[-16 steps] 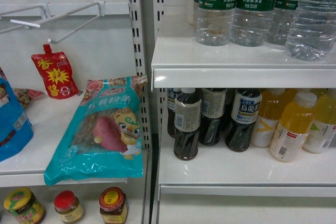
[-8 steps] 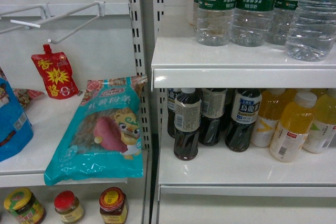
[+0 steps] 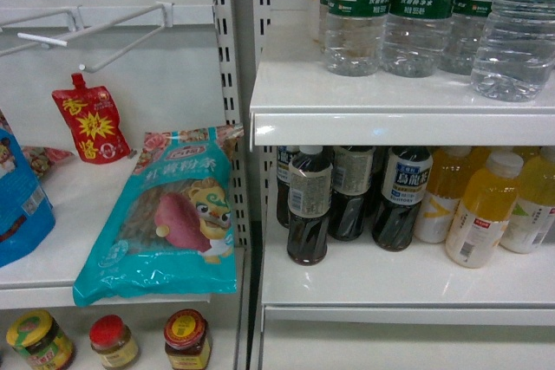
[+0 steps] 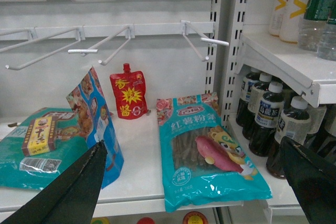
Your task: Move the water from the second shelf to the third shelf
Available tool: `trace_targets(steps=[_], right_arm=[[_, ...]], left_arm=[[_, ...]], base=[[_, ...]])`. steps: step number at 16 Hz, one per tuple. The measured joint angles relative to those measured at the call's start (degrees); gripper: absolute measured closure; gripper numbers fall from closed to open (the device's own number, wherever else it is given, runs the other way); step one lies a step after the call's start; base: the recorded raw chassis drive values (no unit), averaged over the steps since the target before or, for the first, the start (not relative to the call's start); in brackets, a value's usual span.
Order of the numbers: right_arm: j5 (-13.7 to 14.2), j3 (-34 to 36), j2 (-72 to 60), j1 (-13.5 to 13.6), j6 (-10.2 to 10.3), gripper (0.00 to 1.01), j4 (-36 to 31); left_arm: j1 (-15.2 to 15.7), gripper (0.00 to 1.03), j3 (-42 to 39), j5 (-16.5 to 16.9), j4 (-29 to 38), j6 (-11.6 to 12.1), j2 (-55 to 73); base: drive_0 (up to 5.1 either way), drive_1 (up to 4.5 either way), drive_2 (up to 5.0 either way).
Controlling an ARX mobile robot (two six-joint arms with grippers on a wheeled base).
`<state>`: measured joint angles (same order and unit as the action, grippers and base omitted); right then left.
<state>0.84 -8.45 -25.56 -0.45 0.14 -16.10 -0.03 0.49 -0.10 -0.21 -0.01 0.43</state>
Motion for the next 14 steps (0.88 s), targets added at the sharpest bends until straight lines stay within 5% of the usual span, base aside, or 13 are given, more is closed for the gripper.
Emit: trace_targets(steps=[11, 14], right_arm=[[-0.8, 7.2, 13.6, 0.4, 0.0, 0.99, 4.0], [-0.7, 7.5, 25.3, 0.4, 0.0, 0.99, 15.5]], left_arm=[[0.0, 0.05, 0.0, 0.1, 0.0, 0.0, 0.0], [0.0, 0.05, 0.0, 0.1, 0.0, 0.0, 0.0]], base=[[0.0, 0.0, 0.0], [0.0, 0.0, 0.0]])
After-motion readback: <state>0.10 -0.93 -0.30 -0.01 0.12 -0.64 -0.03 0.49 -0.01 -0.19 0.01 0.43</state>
